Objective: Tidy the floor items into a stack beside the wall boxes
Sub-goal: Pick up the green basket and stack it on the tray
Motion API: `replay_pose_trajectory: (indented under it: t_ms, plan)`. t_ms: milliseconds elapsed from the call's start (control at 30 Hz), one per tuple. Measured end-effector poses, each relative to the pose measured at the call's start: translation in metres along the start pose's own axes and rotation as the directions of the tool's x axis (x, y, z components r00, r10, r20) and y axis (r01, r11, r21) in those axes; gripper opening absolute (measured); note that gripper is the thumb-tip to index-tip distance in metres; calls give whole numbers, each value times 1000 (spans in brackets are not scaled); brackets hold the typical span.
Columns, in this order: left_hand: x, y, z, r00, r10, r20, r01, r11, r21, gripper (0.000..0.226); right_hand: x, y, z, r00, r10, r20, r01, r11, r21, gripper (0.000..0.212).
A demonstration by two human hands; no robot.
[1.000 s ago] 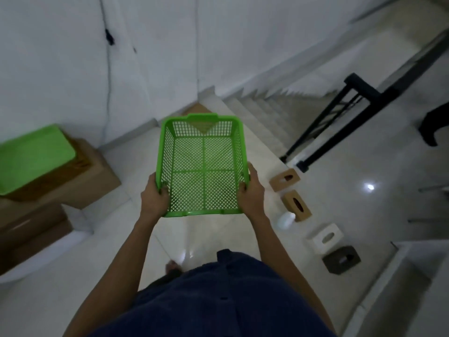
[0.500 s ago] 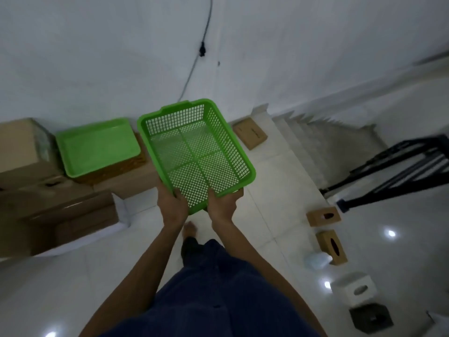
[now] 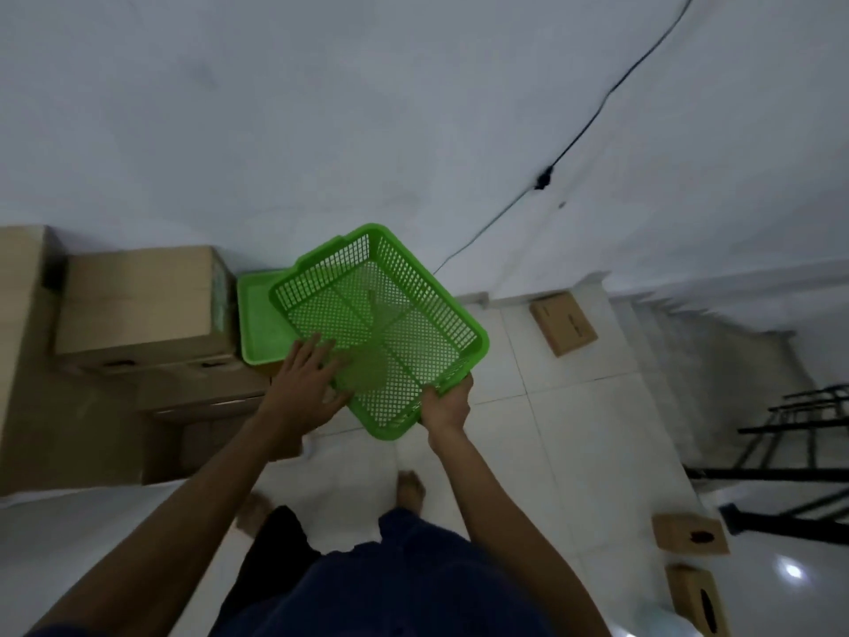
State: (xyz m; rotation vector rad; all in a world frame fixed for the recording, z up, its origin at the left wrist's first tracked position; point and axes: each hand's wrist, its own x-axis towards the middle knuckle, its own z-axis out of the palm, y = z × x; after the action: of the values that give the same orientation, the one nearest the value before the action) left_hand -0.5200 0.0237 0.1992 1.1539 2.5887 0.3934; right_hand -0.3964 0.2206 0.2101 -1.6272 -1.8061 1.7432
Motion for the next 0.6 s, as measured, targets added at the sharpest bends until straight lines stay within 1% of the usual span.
replay_pose_trajectory:
  t_ms: [33, 67, 100, 133, 167, 200, 333, 400, 500, 600]
  plan:
    - [3, -22, -6, 994, 67, 89, -74, 993, 90, 79, 1, -6, 13, 1000, -6, -9, 6, 1000, -26, 60]
    - [5, -41, -12, 980, 121, 159, -148, 975, 166, 68, 2, -10, 26, 1000, -12, -20, 11, 998, -57, 57]
    - [10, -60, -16, 963, 185, 198, -231, 942, 242, 51, 2, -13, 38, 999, -24, -30, 21, 996, -88, 51]
    - [19, -79, -18, 947, 253, 199, -306, 898, 315, 39, 4, -15, 52, 999, -37, -37, 33, 993, -117, 42]
    - [30, -96, -21, 932, 292, 216, -354, 866, 353, 37, 7, -16, 66, 998, -39, -44, 32, 990, -137, 35]
    - [40, -111, -23, 920, 313, 235, -381, 854, 354, 41, 10, -17, 81, 998, -33, -56, 24, 989, -145, 30]
    - [78, -160, -8, 905, 357, 230, -414, 864, 287, 60, 43, -12, 133, 995, -16, -93, -5, 976, -219, 31]
    - [100, -186, 2, 913, 348, 211, -399, 866, 300, 62, 73, -6, 153, 995, 8, -99, -33, 968, -250, 24]
    - [130, -223, 28, 929, 279, 244, -359, 842, 402, 45, 130, 7, 176, 997, 10, -82, -35, 948, -315, 17]
    - [146, -242, 72, 950, 205, 235, -283, 884, 373, 25, 183, 21, 200, 997, -42, -60, 15, 919, -394, 17]
